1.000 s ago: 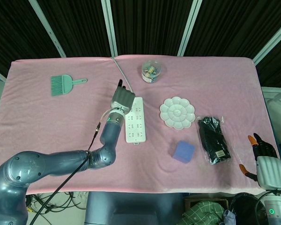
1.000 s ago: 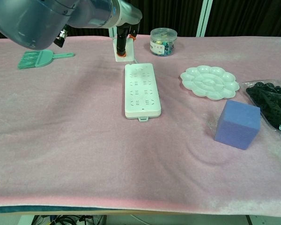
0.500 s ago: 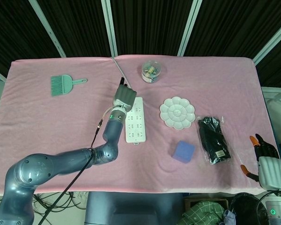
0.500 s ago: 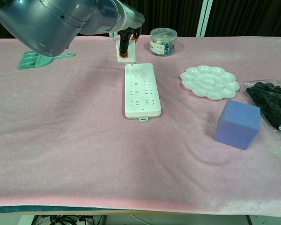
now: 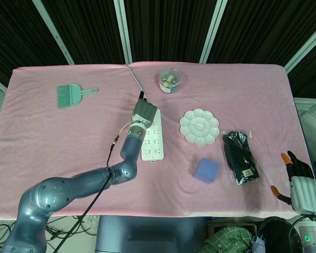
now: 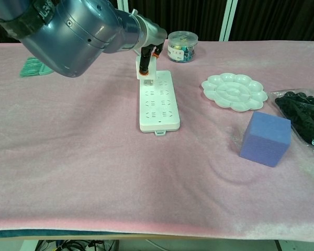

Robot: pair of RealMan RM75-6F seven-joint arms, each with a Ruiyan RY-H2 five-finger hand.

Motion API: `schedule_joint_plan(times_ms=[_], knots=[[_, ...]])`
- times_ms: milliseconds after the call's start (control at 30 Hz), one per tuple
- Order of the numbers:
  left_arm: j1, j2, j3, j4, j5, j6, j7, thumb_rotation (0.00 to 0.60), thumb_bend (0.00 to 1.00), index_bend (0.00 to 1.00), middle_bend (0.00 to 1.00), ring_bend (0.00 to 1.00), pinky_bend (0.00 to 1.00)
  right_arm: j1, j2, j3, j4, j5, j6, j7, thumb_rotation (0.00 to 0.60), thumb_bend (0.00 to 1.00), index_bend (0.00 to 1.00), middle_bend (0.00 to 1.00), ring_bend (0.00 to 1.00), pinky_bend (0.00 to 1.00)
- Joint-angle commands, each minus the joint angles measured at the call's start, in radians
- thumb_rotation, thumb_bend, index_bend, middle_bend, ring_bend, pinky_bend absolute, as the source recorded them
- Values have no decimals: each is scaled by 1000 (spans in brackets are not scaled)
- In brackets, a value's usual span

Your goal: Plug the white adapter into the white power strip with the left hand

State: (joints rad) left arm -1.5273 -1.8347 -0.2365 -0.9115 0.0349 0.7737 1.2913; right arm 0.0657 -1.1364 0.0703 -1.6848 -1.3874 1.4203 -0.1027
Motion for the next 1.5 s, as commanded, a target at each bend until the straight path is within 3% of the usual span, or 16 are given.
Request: schedule_joint_plan(times_ms=[33, 1500], knots=[[-1, -8, -4, 10, 2, -4, 2, 600, 552, 611, 625, 217, 9, 0, 0, 0, -1, 0, 1, -1, 600, 126, 97, 36, 128, 129], [2, -98, -36, 160, 27, -82, 42, 600, 554, 621, 631, 217, 9, 1, 4, 0, -7, 9, -8, 6, 600, 127, 97, 38, 128, 129]])
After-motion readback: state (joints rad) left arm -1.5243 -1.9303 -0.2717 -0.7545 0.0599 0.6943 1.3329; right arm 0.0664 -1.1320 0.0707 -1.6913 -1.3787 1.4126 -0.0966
